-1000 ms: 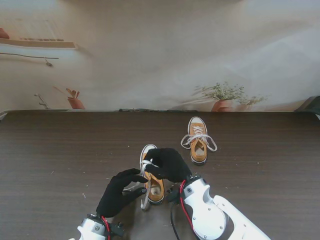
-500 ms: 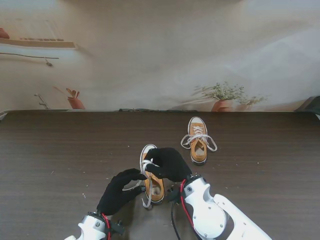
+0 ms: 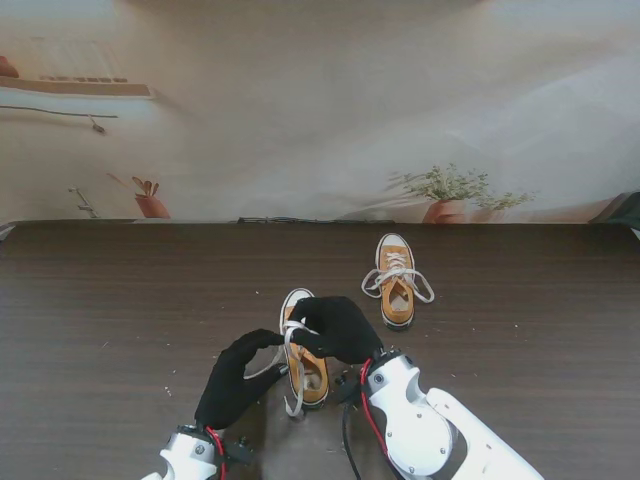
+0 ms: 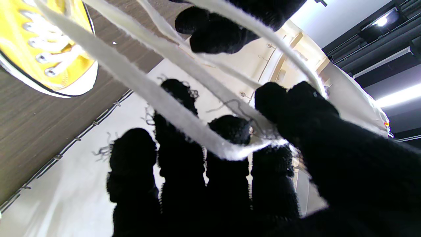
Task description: Tie the shoelaces into a bow on the shoes
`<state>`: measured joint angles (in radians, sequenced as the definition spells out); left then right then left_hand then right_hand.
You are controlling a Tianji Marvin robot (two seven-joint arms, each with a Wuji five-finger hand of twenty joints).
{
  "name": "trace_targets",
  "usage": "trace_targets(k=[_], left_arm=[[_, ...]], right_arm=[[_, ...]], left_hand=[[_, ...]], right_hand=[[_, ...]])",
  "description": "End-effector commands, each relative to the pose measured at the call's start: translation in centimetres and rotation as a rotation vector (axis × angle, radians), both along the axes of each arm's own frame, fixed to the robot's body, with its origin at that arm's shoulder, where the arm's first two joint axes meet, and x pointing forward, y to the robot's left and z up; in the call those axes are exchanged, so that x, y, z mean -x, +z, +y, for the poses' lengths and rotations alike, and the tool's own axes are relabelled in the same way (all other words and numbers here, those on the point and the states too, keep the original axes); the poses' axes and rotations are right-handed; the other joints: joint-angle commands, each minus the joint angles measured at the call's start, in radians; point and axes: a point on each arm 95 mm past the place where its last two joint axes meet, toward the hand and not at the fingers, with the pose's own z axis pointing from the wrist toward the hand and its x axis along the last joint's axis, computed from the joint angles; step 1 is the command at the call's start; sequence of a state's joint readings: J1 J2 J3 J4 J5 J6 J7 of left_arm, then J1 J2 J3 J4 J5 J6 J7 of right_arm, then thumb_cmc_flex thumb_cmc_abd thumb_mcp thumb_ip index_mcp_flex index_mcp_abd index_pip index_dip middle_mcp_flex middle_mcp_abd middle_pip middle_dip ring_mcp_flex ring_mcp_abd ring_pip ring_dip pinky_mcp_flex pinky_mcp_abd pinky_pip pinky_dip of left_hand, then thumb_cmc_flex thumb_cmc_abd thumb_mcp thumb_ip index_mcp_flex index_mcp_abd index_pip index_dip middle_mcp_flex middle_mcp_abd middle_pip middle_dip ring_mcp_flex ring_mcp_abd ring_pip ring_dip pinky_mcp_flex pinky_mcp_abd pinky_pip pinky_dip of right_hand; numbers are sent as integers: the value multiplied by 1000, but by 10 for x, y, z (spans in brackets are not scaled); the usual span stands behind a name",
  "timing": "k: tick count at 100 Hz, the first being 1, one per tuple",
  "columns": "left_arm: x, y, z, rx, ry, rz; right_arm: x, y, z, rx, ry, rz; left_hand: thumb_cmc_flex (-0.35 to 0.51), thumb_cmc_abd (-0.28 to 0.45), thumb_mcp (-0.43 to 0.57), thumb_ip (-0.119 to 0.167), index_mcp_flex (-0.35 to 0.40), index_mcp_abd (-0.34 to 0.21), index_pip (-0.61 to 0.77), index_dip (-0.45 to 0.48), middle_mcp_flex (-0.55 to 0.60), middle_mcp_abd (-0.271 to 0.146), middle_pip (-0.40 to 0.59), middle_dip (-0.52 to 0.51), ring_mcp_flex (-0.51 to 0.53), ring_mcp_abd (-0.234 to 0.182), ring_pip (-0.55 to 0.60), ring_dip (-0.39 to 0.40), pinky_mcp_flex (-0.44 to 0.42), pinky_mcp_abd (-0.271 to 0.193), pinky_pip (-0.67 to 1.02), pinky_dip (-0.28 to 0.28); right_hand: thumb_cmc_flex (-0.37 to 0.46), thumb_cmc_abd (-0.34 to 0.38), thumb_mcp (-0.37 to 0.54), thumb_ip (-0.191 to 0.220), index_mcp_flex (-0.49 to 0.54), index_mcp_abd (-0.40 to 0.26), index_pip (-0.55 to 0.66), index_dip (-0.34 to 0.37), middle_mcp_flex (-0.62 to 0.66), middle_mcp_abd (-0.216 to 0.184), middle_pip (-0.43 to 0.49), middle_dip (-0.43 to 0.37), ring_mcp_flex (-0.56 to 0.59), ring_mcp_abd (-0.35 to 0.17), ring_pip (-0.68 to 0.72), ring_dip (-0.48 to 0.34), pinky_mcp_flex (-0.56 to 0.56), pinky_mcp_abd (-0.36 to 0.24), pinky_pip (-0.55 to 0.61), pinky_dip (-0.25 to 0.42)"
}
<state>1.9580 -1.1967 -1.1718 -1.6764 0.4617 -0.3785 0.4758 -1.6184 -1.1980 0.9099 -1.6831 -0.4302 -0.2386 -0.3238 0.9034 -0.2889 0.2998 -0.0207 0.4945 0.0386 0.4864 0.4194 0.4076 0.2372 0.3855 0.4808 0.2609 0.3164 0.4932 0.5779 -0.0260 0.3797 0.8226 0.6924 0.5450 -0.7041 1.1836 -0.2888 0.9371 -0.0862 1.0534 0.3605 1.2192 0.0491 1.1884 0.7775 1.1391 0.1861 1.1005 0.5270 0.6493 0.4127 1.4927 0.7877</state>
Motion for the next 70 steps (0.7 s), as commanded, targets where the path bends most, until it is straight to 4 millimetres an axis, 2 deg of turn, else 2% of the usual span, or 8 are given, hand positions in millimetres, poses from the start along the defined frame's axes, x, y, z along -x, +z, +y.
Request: trace_targets(k=[1, 13, 28, 37, 43, 50, 70], left_arm=[[-1, 0, -3, -13, -18, 12], [-5, -1, -4, -30, -35, 18], [-10, -2, -7, -29, -51, 30], [-13, -3, -9, -16, -53, 42], [-14, -5, -11, -17, -54, 45], [-16, -6, -13, -21, -49, 44], [-20, -10, -21, -28, -47, 46]], right_arm=[[1, -2, 1, 6, 12, 7], [2, -3, 2, 3, 16, 5], [3, -2, 2, -3, 20, 0], [3, -1, 2, -4, 22, -3], [3, -2, 2, -6, 23, -4], [3, -2, 2, -8, 24, -6], [6, -2, 3, -16, 29, -16]], left_hand=[[-40, -30, 37, -22, -25, -76, -49, -53, -29, -39, 13, 14, -20, -28, 14, 7, -15, -25, 15, 4], [-38, -36, 48, -25, -14, -89, -107, -115, -27, -40, 11, 12, -20, -29, 12, 6, -15, -25, 15, 3], [-24, -45, 64, -23, 58, -98, -80, -117, -13, -38, 16, 14, -13, -31, 15, 8, -8, -25, 19, 5], [-30, -69, 97, -29, 89, -74, -4, -78, -8, -37, 25, 21, -10, -28, 19, 8, -4, -19, 21, 3], [-5, -97, 89, -51, 100, -86, 57, -21, -2, -34, 35, 28, -4, -27, 23, 8, 1, -14, 27, 4], [7, -118, 87, -49, 85, -73, 109, 32, 1, -35, 48, 37, 1, -27, 31, 9, 7, -10, 39, 4], [1, -154, 117, -55, 102, -59, 163, 59, 24, -43, 69, 46, 23, -22, 51, 12, 25, -1, 70, 3]], right_hand=[[46, -5, -2, -7, 10, -71, 13, -19, 0, -6, -4, 1, 8, -4, 0, -12, -7, 3, -5, -7], [45, -4, -2, -7, 11, -70, 14, -19, 1, -8, -3, 2, 8, -4, 0, -12, -7, 3, -5, -7], [45, -4, -1, -7, 11, -71, 14, -18, 1, -9, -3, 2, 10, -3, 0, -11, -7, 3, -5, -7], [46, -5, 0, -7, 12, -70, 14, -17, 2, -8, -3, 2, 10, -3, 0, -11, -7, 3, -5, -7], [45, -5, 0, -7, 12, -71, 14, -17, 2, -7, -3, 2, 10, -2, 0, -11, -7, 3, -5, -7], [46, -5, 0, -7, 11, -71, 14, -17, 2, -7, -3, 2, 11, -3, 0, -11, -3, 4, -6, -8], [46, -5, 1, -7, 12, -72, 15, -15, 3, -7, -2, 3, 12, -3, 0, -11, -2, 4, -8, -9]])
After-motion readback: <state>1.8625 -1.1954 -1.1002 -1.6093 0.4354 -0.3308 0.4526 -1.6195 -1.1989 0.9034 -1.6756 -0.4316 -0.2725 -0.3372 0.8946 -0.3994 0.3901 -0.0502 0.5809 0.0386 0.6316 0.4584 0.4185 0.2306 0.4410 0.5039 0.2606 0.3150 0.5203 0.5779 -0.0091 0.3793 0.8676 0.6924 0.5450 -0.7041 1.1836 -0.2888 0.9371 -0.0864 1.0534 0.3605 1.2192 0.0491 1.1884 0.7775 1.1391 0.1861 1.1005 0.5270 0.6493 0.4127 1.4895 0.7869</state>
